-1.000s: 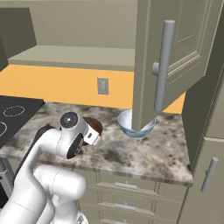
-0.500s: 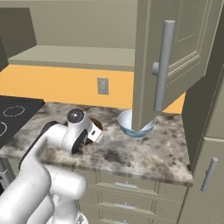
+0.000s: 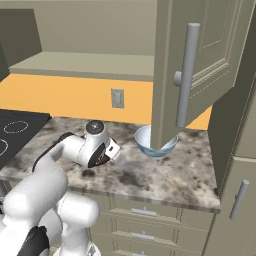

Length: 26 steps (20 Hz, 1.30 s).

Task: Open the cabinet. Pick the bowls from the counter and place them in the cabinet. Then close the cabinet.

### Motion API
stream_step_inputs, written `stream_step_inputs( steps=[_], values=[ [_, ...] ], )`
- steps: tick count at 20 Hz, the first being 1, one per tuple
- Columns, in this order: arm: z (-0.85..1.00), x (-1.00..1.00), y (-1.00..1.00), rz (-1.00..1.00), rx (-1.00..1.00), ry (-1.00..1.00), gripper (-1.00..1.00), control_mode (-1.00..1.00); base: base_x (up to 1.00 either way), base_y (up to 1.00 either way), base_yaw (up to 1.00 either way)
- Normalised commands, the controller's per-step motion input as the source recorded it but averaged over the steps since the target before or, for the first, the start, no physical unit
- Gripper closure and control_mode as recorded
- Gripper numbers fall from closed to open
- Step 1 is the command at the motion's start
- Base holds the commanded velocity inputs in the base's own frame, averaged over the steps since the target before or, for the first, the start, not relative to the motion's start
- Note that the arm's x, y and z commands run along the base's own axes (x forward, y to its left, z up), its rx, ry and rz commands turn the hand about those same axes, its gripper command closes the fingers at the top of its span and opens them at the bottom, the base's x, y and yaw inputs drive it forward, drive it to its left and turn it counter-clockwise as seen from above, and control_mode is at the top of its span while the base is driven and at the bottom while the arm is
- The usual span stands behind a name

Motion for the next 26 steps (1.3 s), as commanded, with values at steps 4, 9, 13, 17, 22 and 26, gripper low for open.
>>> stream_step_inputs(
  steps=[4, 9, 13, 17, 22, 26],
  values=[
    [-0.34, 0.21, 0.0, 0.0, 0.04, 0.0, -1.0, -1.0, 0.0, 0.0, 0.0],
    [-0.38, 0.17, 0.0, 0.0, 0.03, 0.0, -1.0, -1.0, 0.0, 0.0, 0.0],
    [-0.37, 0.14, 0.0, 0.0, 0.01, 0.0, -1.0, -1.0, 0.0, 0.0, 0.0],
    [-0.23, 0.2, 0.0, 0.0, 0.02, 0.0, -1.0, -1.0, 0.0, 0.0, 0.0],
    [-0.14, 0.19, 0.0, 0.0, 0.01, 0.03, -1.0, -1.0, 0.0, 0.0, 0.0],
    [-0.08, 0.18, 0.0, 0.0, 0.02, 0.03, -1.0, -1.0, 0.0, 0.0, 0.0]
  ],
)
